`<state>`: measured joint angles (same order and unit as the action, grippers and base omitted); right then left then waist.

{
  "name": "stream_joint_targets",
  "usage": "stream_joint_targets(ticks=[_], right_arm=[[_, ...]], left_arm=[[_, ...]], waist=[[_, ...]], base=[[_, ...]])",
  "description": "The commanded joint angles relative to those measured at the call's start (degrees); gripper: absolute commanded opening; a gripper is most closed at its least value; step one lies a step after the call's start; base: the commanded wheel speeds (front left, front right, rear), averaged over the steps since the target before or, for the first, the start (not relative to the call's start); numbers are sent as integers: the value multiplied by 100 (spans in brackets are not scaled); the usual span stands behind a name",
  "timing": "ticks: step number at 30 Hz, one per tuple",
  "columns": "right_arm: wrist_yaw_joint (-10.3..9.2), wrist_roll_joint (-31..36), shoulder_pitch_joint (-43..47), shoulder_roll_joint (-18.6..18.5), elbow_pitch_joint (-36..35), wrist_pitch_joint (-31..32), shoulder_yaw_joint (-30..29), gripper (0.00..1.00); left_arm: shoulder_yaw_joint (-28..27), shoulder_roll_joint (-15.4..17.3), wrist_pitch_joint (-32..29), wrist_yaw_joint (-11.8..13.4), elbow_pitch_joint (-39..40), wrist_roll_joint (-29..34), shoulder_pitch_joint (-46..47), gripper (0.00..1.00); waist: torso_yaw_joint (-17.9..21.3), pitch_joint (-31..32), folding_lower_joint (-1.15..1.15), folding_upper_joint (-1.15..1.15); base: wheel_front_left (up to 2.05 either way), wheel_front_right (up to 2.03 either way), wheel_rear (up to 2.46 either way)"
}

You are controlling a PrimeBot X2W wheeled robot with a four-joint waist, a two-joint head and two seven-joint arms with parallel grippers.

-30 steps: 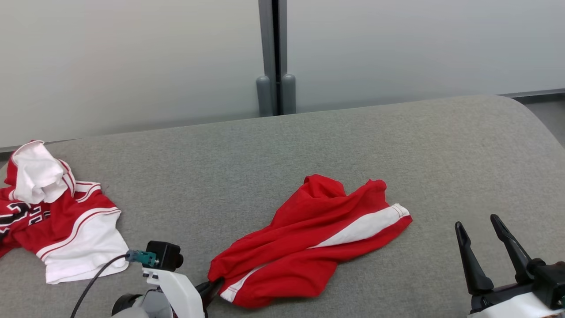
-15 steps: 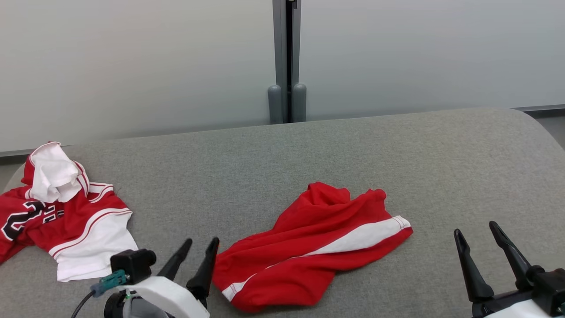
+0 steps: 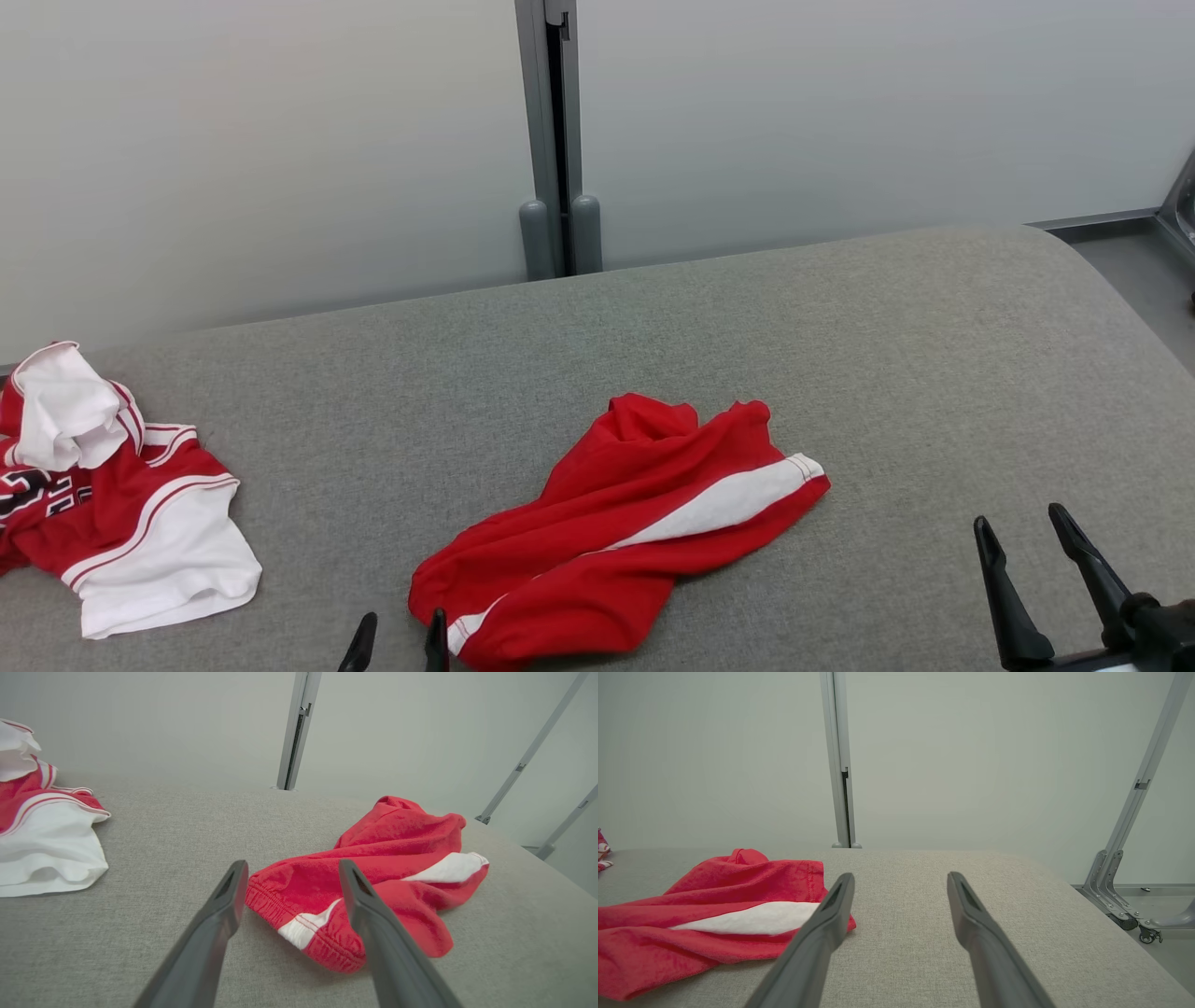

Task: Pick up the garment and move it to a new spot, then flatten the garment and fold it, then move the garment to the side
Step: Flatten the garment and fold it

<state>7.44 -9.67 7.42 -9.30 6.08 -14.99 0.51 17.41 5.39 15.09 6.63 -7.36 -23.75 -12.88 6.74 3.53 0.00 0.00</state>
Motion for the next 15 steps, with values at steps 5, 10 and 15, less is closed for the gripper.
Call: stream_joint_targets(ticks=[5,10,15], right_arm=[[9,37,97,24,68,-30,-47,100],[9,61,69,53,97,-30,-16,100],[9,59,34,48,117,-30,55,100]], left_arm=[[-618,-144,10,-337,-38,445,-207,100],[-1032,-212,10,-623,-108,685,-124,100],[-1228,-239,10,-765,-149,723,-57,100]], waist=[[-52,48,0,0],[-200,94,0,0],[-364,137,0,0]], base=[[0,0,0],[0,0,0],[0,0,0]])
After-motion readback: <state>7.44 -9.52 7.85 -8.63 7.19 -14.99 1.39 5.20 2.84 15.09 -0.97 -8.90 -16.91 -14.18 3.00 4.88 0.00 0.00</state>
